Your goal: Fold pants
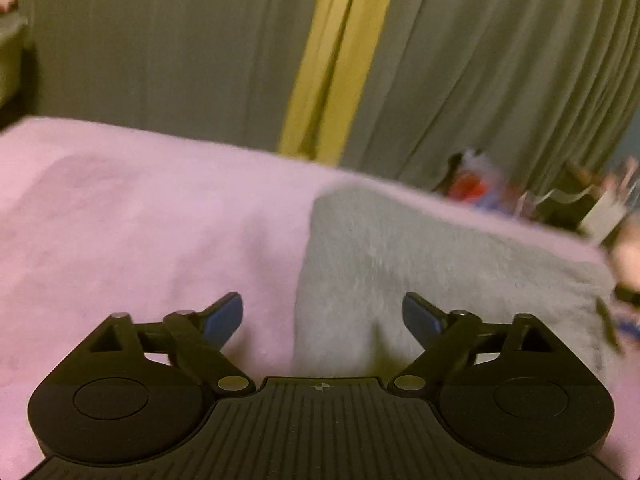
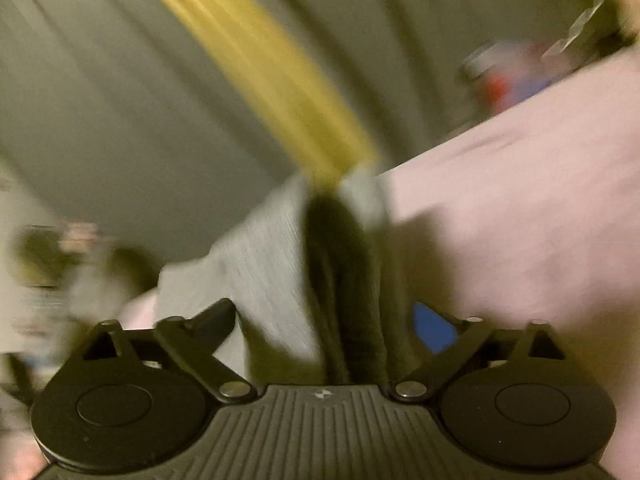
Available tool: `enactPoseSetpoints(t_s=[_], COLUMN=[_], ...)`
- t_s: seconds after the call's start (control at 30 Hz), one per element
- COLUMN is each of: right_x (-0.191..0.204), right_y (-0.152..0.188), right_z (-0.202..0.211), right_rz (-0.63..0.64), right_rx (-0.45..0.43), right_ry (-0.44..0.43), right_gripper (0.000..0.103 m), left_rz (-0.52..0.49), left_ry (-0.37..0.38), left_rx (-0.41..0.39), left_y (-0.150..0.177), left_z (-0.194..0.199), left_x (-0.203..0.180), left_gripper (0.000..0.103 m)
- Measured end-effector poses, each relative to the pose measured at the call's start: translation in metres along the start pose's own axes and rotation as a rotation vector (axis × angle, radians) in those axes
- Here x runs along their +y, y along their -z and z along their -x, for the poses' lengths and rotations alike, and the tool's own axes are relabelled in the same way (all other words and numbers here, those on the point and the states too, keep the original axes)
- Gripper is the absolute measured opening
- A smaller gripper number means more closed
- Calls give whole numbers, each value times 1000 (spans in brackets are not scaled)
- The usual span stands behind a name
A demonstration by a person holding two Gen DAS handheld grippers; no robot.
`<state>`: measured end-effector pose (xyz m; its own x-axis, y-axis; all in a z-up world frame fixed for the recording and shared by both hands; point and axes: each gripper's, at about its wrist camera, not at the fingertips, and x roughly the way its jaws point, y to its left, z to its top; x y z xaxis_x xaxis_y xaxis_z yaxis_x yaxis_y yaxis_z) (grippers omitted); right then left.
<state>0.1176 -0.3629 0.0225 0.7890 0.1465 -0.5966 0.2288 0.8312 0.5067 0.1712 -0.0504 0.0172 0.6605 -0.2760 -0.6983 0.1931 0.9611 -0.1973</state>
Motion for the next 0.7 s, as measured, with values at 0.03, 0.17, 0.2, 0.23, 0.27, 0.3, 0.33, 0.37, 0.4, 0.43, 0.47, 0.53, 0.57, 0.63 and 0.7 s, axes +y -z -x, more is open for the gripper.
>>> enactPoseSetpoints(t_s=[0.03, 0.17, 0.2, 0.23, 0.27, 0.3, 0.33, 0.37, 0.4, 0.43, 0.47, 0.53, 0.57, 0.63, 0.7], right_x=[-2, 0, 0, -1, -3, -2, -4, -13, -13, -8, -6, -11, -20, -44, -54], right_y=[6, 40, 48, 55, 61, 63, 65, 66, 66, 67, 65, 72, 75, 86, 98], right_z=[1, 2, 1, -1, -4, -9, -10, -8, -6, -5, 2, 13, 21, 22, 15], right_rz=[14, 82, 92, 93, 98, 105, 107, 112, 114, 113, 115, 61, -9, -197, -301], right_rx=[11, 47, 56, 64, 70, 70, 66, 58, 58, 57, 38, -21, -29, 39, 111], right_ry=[20, 43, 61, 74, 96, 122, 124, 119, 126, 130, 136, 140, 108, -4, -76], right_gripper=[97, 97, 97, 98, 98, 99, 99, 99, 99, 99, 99, 99, 99, 99, 98], left_rz=[-14, -19, -24, -22, -15, -6, 0, -2, -2, 1, 6, 9, 7, 19, 37], left_ry=[0, 45, 38, 26, 13, 7, -7, -40, -67, -82, -80, -71, -65, -61, -57], left_rx=[17, 113, 127, 114, 85, 71, 61, 51, 48, 40, 32, 26, 23, 14, -1], left_y=[11, 62, 72, 82, 89, 91, 91, 89, 85, 84, 85, 88, 92, 98, 107], left_z=[1, -5, -8, -9, -6, -5, -3, -4, -2, 2, 8, 17, 21, 26, 29], left_x=[2, 2, 1, 0, 1, 2, 4, 5, 9, 11, 14, 16, 15, 15, 12], left_gripper=[93, 94, 94, 97, 98, 98, 98, 98, 98, 98, 97, 97, 97, 97, 97])
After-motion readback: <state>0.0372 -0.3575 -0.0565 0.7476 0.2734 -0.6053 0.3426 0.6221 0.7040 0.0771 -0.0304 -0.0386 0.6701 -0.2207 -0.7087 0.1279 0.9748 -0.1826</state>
